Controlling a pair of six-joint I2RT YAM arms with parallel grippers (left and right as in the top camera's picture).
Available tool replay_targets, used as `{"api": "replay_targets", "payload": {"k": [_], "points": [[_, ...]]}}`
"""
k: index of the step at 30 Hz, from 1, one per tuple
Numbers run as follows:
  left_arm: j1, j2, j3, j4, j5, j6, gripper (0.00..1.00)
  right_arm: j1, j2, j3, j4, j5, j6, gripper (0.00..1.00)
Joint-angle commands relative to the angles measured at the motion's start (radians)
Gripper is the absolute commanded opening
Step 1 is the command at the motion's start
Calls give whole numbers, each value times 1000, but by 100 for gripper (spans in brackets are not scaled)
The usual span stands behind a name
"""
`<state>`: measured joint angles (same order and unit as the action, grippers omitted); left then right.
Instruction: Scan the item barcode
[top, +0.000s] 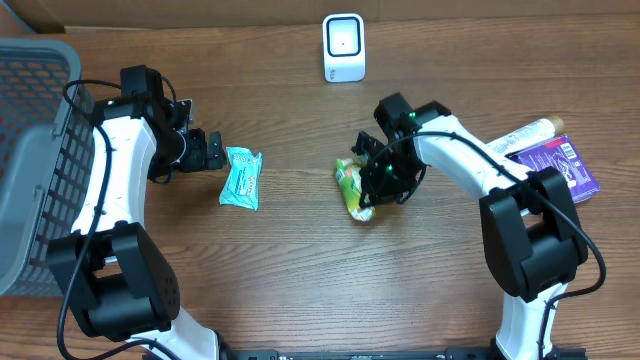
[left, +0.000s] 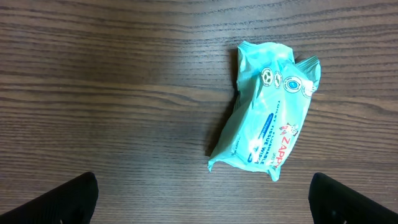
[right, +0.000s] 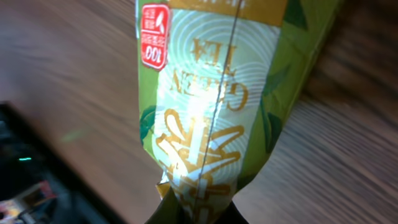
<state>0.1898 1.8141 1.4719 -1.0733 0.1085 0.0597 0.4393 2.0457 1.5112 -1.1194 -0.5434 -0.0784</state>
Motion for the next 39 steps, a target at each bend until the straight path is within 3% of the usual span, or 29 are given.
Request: {"api": "replay_targets", "payload": {"k": [1, 15, 17, 25, 30, 34, 36, 37, 39], "points": [[-7, -19, -3, 2, 0, 19, 100, -12, -86, 112, -10, -175, -4, 4], [-7, -19, -3, 2, 0, 19, 99, -185, -215, 209, -43, -828, -164, 4], [-7, -19, -3, 2, 0, 18, 99, -205, -216, 209, -49, -839, -193, 4], [-7, -19, -4, 2, 0, 19, 100, -209, -228, 209, -204, -854, -534, 4], [-7, -19, -3, 2, 0, 18, 100, -209, -250, 211, -229, -848, -601, 4], [-7, -19, -3, 2, 0, 19, 100, -209, -256, 237, -212, -748, -515, 4], [-7, -19, -3, 2, 0, 19, 99, -198, -256, 256, -135, -566, -308, 4], [-7, -19, -3, 2, 0, 18, 100, -182, -256, 269, -82, -393, -160, 4], [-7, -19, -3, 2, 0, 18, 100, -144, -256, 296, -37, -108, -13, 3]]}}
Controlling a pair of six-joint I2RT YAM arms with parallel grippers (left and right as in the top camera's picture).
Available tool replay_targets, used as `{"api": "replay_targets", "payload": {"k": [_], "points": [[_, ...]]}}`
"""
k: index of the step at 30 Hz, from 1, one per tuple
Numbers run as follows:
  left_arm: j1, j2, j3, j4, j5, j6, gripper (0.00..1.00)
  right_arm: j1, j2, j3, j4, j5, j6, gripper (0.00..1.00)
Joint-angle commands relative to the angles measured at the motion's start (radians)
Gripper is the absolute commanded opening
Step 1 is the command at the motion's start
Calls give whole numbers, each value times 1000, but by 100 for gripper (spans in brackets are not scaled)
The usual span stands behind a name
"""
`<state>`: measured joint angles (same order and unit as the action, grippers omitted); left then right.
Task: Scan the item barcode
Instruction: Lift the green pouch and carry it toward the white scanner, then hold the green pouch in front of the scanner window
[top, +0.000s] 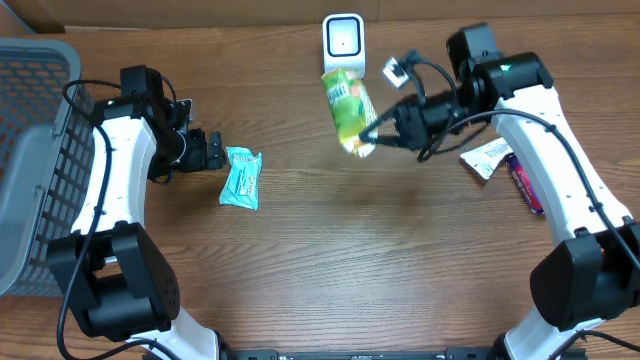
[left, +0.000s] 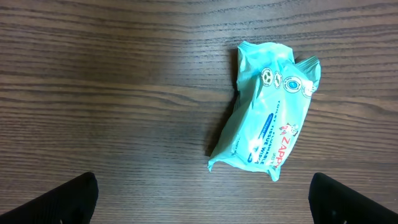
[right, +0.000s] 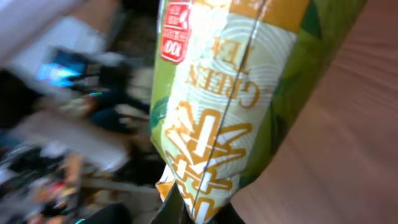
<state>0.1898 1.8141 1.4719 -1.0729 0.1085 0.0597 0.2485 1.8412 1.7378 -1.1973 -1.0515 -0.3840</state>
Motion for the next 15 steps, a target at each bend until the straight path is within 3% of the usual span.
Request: {"api": "replay_targets", "payload": {"k": [1, 5, 9, 15], "points": [[-7, -19, -3, 1, 0, 19, 100, 70, -51, 84, 51, 522, 331, 3], [-7, -19, -3, 1, 0, 19, 100, 175, -48, 144, 118, 1055, 447, 3], [-7, -19, -3, 1, 0, 18, 100, 261, -20, 146, 257, 1572, 418, 4], [-7, -19, -3, 1, 0, 18, 99, 287, 120, 146, 580, 1764, 145, 4]]}}
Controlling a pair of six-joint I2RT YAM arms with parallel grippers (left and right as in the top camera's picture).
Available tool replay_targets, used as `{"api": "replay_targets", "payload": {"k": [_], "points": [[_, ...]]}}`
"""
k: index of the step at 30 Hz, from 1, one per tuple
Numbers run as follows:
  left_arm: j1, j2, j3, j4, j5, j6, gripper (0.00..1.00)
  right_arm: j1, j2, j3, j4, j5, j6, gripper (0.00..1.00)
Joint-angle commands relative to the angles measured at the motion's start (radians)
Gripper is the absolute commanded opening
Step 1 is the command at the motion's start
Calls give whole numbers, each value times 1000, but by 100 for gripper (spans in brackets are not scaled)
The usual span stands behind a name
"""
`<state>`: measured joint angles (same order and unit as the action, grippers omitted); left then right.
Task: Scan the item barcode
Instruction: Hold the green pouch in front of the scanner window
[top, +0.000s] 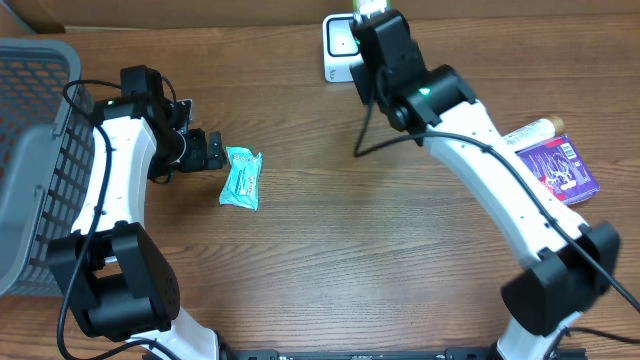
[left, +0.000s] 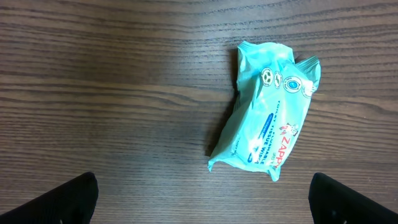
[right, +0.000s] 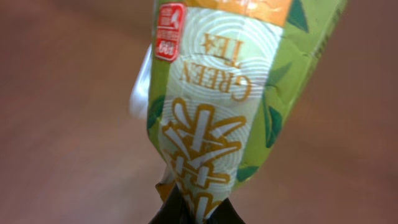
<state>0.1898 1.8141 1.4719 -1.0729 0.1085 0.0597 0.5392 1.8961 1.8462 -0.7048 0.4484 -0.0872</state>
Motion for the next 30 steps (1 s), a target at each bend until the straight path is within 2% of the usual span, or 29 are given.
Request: {"api": "replay_targets", "payload": {"k": [1, 5, 9, 14, 21, 30], "points": [[-7, -19, -3, 1, 0, 18, 100, -6, 89, 38, 136, 273, -209, 4], [-7, -19, -3, 1, 0, 19, 100, -13, 198, 38, 349, 269, -461, 4], [-7, -19, -4, 1, 0, 18, 99, -13, 285, 38, 471, 269, -739, 4], [-7, -19, -3, 1, 0, 19, 100, -16, 385, 38, 600, 321, -917, 4], [-7, -19, -3, 1, 0, 19, 100, -35, 451, 38, 692, 352, -961, 4], [-7, -19, -3, 1, 0, 19, 100, -37, 454, 38, 697, 364, -961, 4]]}}
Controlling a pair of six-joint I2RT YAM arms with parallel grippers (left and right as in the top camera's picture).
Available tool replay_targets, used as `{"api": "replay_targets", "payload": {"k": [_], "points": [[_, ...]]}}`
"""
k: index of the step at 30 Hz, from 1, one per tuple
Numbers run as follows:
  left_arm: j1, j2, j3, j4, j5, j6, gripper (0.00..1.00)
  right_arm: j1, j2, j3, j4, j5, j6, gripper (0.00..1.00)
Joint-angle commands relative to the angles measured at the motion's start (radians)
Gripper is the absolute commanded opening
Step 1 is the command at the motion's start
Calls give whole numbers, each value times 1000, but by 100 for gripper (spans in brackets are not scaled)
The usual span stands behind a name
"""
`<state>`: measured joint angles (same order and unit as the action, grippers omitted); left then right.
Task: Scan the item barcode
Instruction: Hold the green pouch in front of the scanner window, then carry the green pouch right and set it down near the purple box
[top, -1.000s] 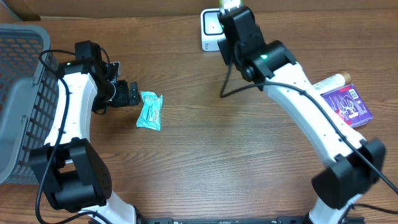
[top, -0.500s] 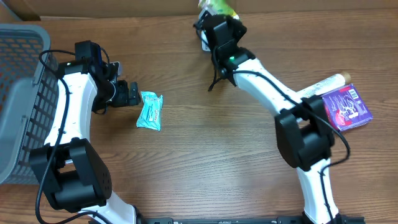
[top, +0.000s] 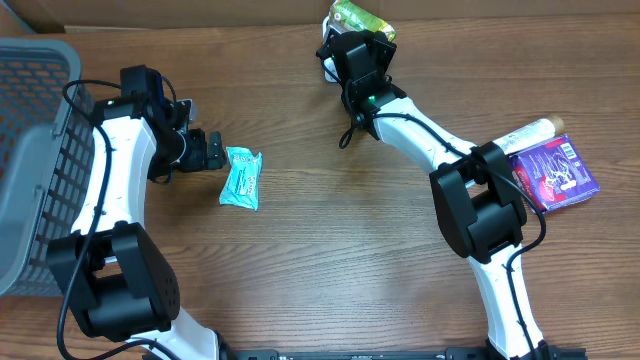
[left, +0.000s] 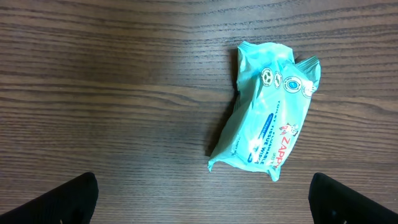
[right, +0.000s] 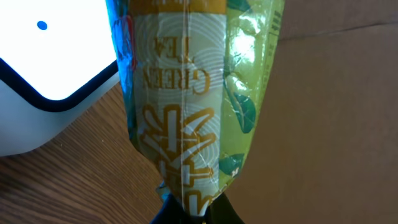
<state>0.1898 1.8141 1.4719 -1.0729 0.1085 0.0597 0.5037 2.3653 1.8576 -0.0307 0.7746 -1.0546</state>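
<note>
My right gripper is shut on the lower end of a green tea packet, holding it upright at the far edge of the table. The white scanner stands right beside the packet, to its left in the right wrist view; in the overhead view the gripper hides most of it. No barcode shows on the packet's visible face. My left gripper is open and low over the wood, just short of a teal wipes packet lying flat.
A grey basket fills the left edge. A purple packet and a white tube lie at the right. A brown cardboard wall rises just behind the scanner.
My right gripper has shifted a little left and turned, and now covers the scanner from above. The scanner's white face now shows beside the packet. The left arm and teal packet are unchanged.
My right gripper was shut on the green tea packet on the middle of the table. Then it held the packet in the air near the scanner, then at the back edge by the scanner, and now right beside it. The left gripper stayed open by the teal packet.
</note>
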Motion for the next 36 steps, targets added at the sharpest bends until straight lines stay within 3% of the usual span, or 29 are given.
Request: {"api": "replay_targets", "payload": {"k": [1, 9, 16, 23, 27, 29, 33, 36], "points": [[-7, -19, -4, 1, 0, 18, 99, -2, -16, 27, 23, 41, 6, 4], [-7, -19, -3, 1, 0, 19, 100, 16, -63, 27, 25, 55, 113, 4], [-7, -19, -3, 1, 0, 19, 99, 29, -208, 27, -139, 7, 246, 4], [-7, -19, -3, 1, 0, 19, 100, 60, -420, 27, -545, -249, 636, 4], [-7, -19, -3, 1, 0, 19, 100, 25, -538, 27, -813, -689, 968, 4], [-7, -19, -3, 1, 0, 19, 100, -14, -547, 27, -908, -820, 1083, 4], [-7, -19, -3, 1, 0, 19, 100, -101, -534, -9, -1073, -888, 1255, 4], [-7, -19, -3, 1, 0, 19, 100, -156, -523, -92, -1104, -889, 1323, 4]]}}
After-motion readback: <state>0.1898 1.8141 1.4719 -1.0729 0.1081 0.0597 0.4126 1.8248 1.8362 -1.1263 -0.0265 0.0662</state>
